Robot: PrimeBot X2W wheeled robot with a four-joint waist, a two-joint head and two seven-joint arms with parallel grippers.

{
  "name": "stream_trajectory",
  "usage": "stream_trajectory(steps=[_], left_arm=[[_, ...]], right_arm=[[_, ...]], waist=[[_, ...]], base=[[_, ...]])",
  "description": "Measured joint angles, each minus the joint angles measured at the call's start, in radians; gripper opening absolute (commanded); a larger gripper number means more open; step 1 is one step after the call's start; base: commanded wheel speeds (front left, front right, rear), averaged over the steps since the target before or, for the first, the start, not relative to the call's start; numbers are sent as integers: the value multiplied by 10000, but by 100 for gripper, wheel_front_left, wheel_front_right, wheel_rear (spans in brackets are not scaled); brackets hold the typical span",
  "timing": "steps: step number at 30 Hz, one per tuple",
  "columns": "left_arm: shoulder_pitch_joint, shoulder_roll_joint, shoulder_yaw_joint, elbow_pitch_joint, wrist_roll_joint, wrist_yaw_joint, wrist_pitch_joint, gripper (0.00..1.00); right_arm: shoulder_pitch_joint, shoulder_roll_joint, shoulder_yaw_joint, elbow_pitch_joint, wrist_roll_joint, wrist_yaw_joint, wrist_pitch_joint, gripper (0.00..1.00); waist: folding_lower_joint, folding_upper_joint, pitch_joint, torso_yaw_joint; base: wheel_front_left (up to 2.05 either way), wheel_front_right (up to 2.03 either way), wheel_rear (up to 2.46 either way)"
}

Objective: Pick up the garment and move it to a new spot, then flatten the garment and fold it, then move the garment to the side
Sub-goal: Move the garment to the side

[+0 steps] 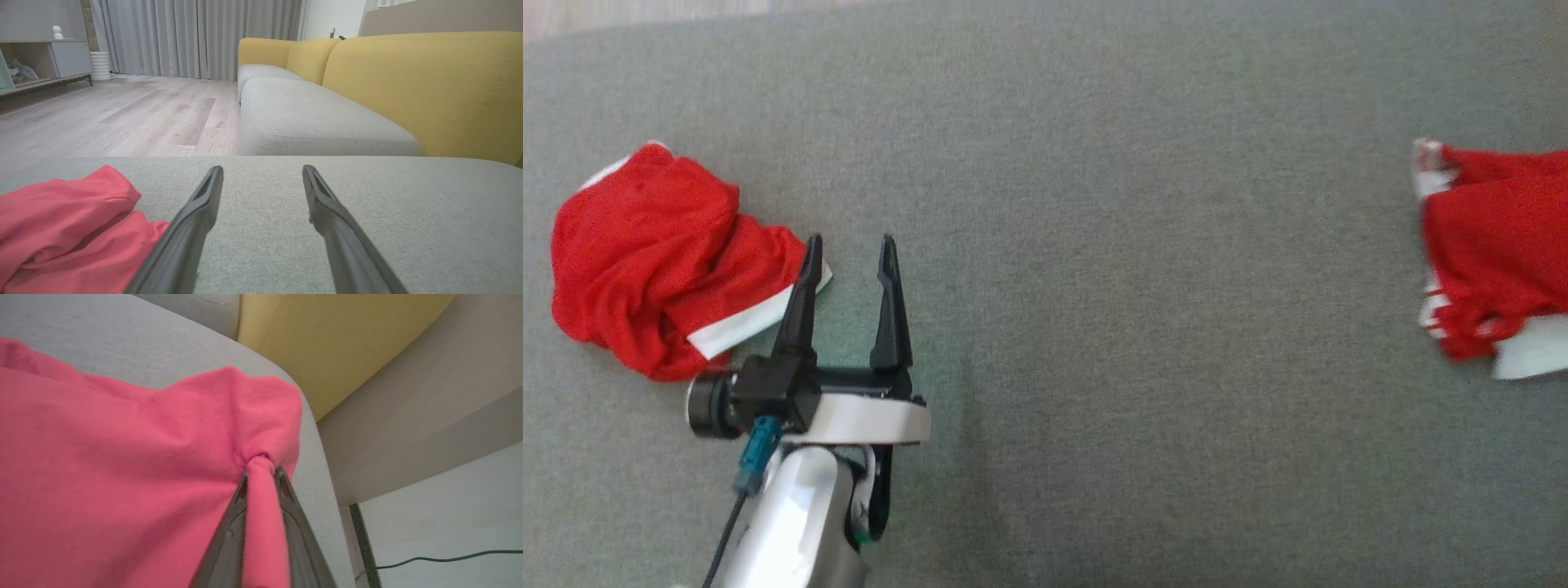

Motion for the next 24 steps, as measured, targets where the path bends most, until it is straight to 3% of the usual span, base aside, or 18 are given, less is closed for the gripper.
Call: stream_trajectory(steps=[4,10,11,12,13,20,24], left_arm=[[-310,0,-15,-46,0,2,0,100],[-414,-2,-25,-44,17,21,0,100],[-443,-2,-29,-40,17,31,0,100],[-478,-2,-31,-36,17,31,0,100],[-506,-4,-36,-38,17,31,0,100],[-482,-6,-12,13,15,29,0,100],[-236,-8,59,144,29,-161,0,100]], right_arm=[[-318,-460,-288,257,-196,0,-31,0],[-596,-527,-692,631,-531,0,-29,0],[-660,-520,-784,694,-573,0,-29,22],[-723,-504,-874,719,-587,0,-36,91],[-753,-481,-974,725,-604,0,-90,100],[-900,267,-1457,652,-815,0,-393,100],[-822,1448,-1459,-207,-725,0,-882,100]], waist=[[1,0,407,106],[1,0,787,237],[1,0,799,245],[1,0,791,243],[1,0,768,236],[-1,0,221,91],[-2,0,-542,-50]], base=[[0,0,0],[0,0,0],[0,0,0],[0,0,0],[0,0,0],[0,0,0],[0,0,0]])
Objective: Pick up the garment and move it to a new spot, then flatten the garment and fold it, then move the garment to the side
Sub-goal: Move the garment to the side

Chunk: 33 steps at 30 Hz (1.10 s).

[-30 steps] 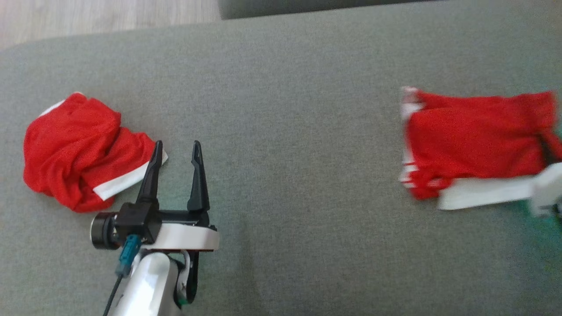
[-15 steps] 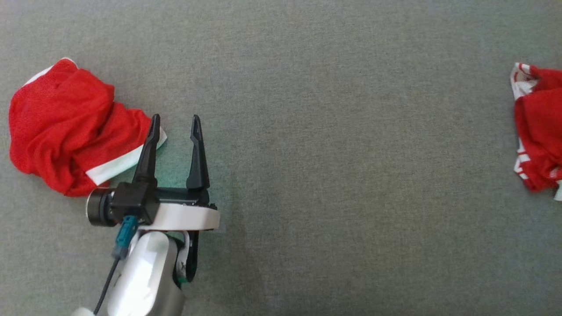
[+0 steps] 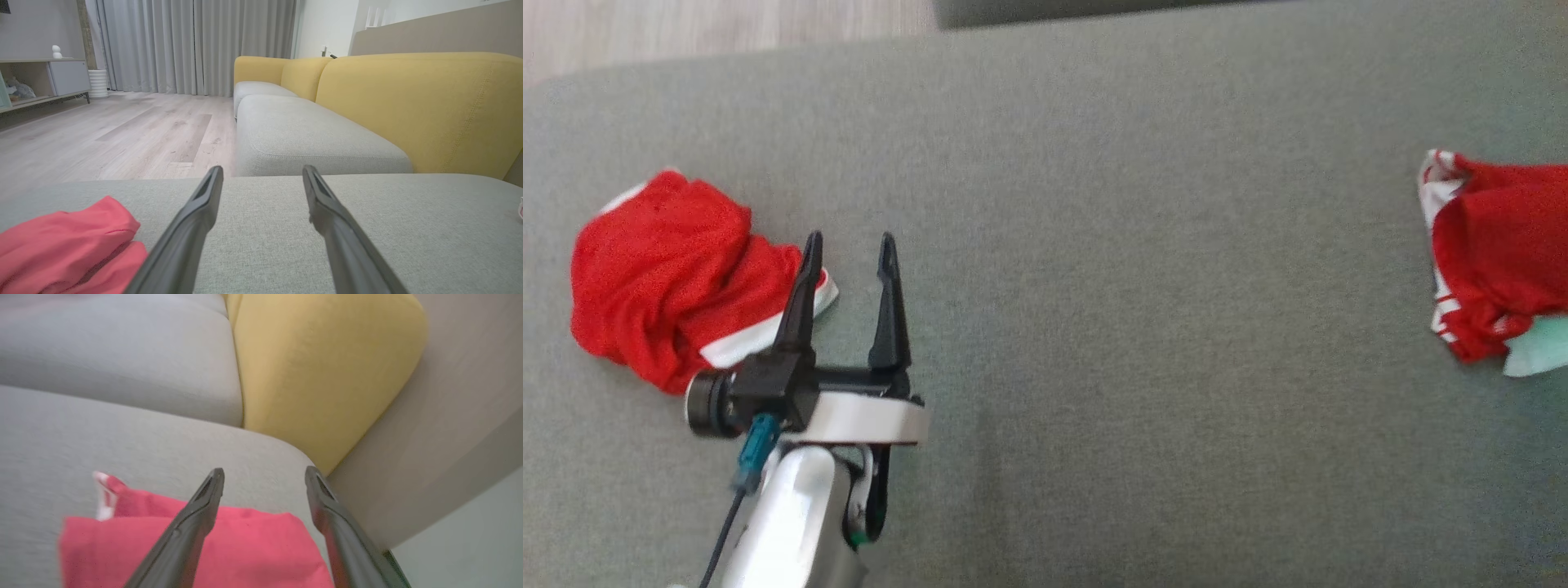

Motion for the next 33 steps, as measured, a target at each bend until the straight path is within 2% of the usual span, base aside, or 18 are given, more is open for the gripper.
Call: stream_trajectory(steps=[5,12,17,24,33], left_arm=[[474,4,272,17,42,0,0,100],[847,4,313,13,-35,-84,0,100],[979,4,290,-21,-69,-128,0,100],[1327,6,224,-17,-228,-144,0,100],[1742,12,140,56,-226,-59,0,100]], right_arm=[[745,1244,169,-1714,644,0,-196,100],[2285,3028,817,-4796,1584,0,-295,100],[3346,4006,884,-6073,1973,0,-270,100],[4391,4194,903,-6439,2196,0,-265,100],[5894,4297,1231,-6050,2545,0,-295,100]], waist=[[-1,0,-802,-157],[-2,0,-1534,-321],[0,0,-1744,-203],[0,0,-1857,4],[0,0,-1957,119]], base=[[0,0,0],[0,0,0],[0,0,0],[0,0,0],[0,0,0]])
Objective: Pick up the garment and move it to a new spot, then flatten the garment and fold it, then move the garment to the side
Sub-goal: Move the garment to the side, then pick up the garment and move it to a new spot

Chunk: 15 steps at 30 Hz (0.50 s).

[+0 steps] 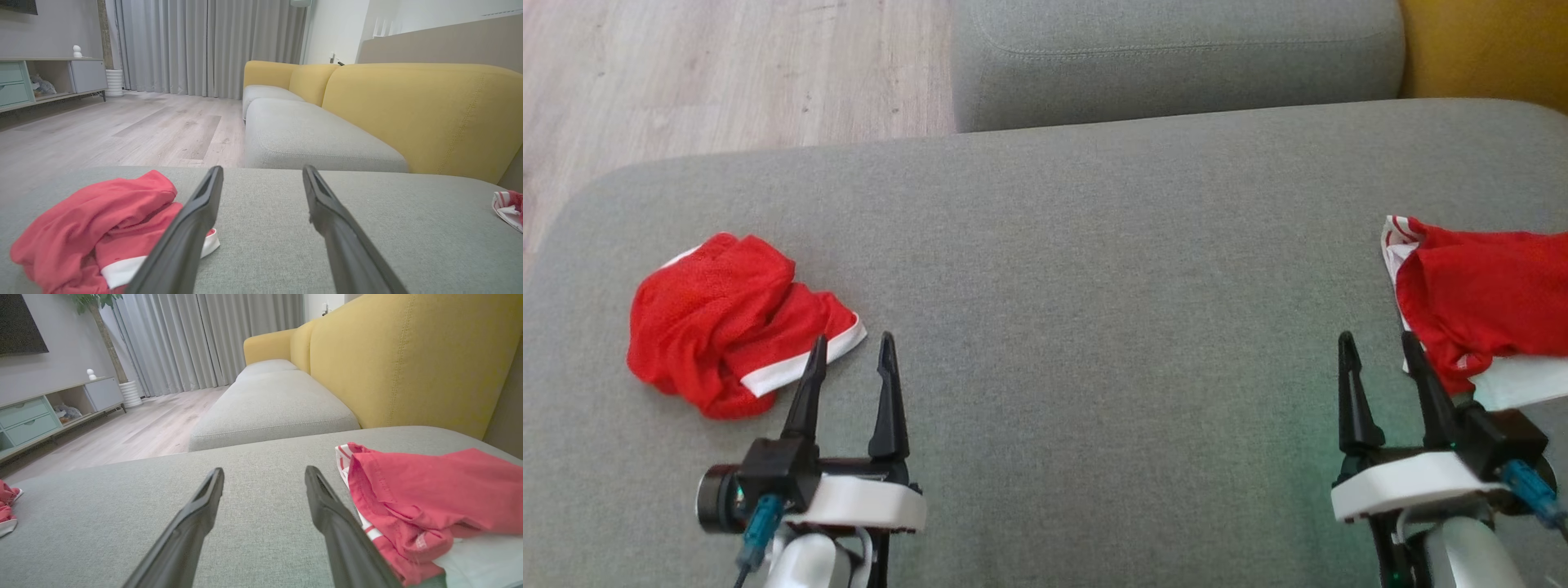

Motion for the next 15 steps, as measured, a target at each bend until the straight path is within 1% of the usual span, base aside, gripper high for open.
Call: stream_trajectory(steps=[5,15], left_arm=[[44,2,-13,71,0,81,0,100],[44,2,-35,98,-2,90,0,100]], right_arm=[[-8,0,4,-217,-12,0,-4,100],[-3,0,198,-387,-33,0,-27,100]], waist=[[1,0,-13,3],[1,0,-67,32]], base=[[0,0,0],[0,0,0]])
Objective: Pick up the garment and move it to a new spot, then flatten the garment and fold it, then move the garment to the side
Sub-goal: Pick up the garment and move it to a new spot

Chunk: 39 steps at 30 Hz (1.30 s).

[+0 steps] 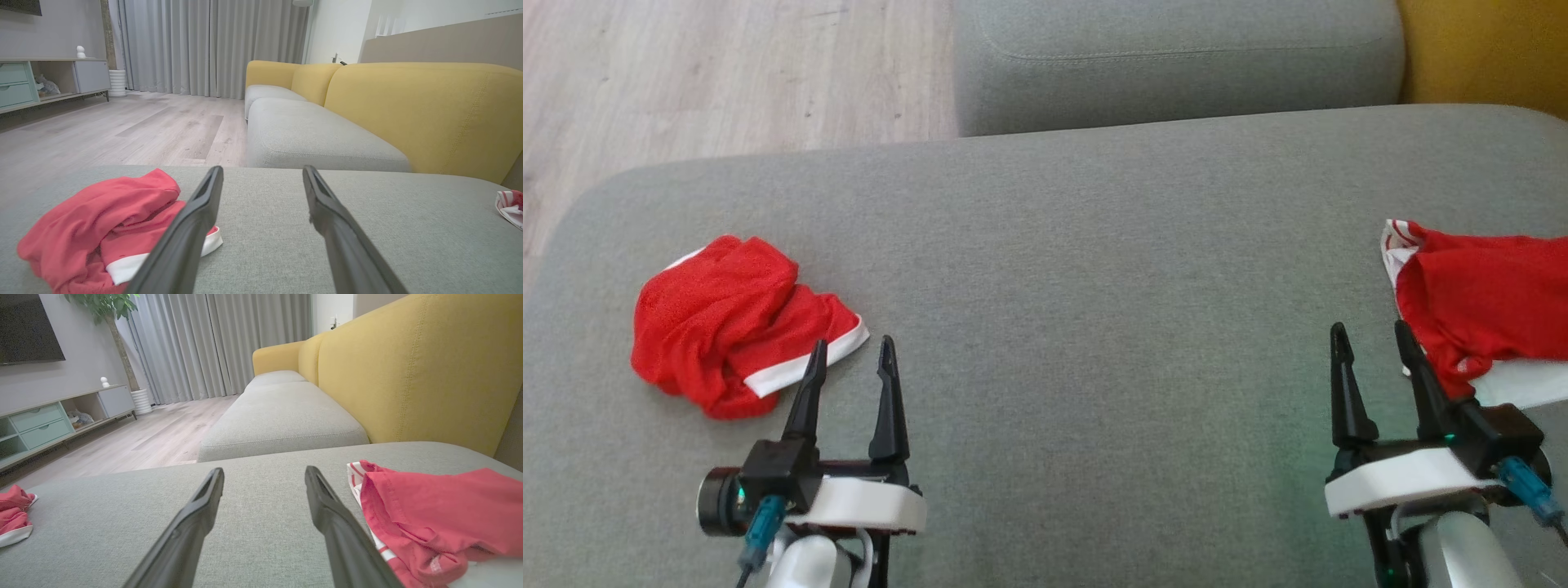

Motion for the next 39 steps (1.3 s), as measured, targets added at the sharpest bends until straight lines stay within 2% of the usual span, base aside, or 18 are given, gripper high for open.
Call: stream_trajectory(steps=[9,17,21,28,33,39], left_arm=[[2,0,81,-31,4,79,2,100],[53,2,88,-15,6,75,2,100],[83,4,61,50,8,61,2,100],[85,4,42,88,12,65,2,100],[207,6,61,88,19,61,2,100],[221,12,211,219,69,-121,2,100]], right_arm=[[10,0,663,-148,4,0,-2,100],[438,2,1329,-268,261,0,0,100],[498,2,1406,-391,681,0,-2,100],[631,4,1613,-418,754,0,-2,100],[632,4,1618,-418,757,0,-2,100],[628,4,1659,-416,823,0,-2,100]], waist=[[0,0,-92,632],[0,0,-249,1661],[0,0,-331,2184],[0,0,-441,2884],[0,0,-506,3147],[0,0,-362,3064]], base=[[0,0,0],[0,0,0],[0,0,0],[0,0,0],[0,0,0],[0,0,0]])
